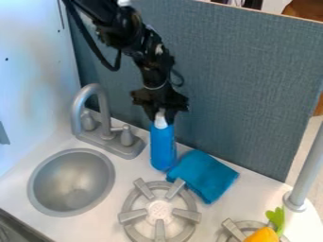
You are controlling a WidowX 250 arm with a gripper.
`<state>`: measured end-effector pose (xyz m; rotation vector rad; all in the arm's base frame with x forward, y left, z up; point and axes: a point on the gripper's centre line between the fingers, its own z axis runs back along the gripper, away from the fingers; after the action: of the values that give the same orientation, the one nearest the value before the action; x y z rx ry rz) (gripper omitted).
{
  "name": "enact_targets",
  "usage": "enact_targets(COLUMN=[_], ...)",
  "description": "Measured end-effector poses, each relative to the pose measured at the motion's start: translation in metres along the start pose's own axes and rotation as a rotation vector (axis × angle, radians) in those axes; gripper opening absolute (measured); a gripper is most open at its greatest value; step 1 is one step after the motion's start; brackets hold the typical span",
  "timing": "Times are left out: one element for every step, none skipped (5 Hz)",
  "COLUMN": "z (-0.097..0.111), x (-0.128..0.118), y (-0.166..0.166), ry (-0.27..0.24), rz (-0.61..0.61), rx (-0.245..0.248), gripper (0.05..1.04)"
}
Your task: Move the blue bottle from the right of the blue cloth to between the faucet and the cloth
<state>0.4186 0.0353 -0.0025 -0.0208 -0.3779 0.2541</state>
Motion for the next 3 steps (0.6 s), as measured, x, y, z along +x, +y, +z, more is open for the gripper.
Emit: enact_targets(z=[-0.0052,-0.0050,-0.0078], x=[-0.0017,0.0009,-0.0034], y=[0.0005,0.0036,0.0075], ry=[0.011,-0.005,-0.010], rz=[-0.006,0.012,-0.006], rx=[-0.025,-0.031,-0.011], gripper=[0.472,0.516,0.827])
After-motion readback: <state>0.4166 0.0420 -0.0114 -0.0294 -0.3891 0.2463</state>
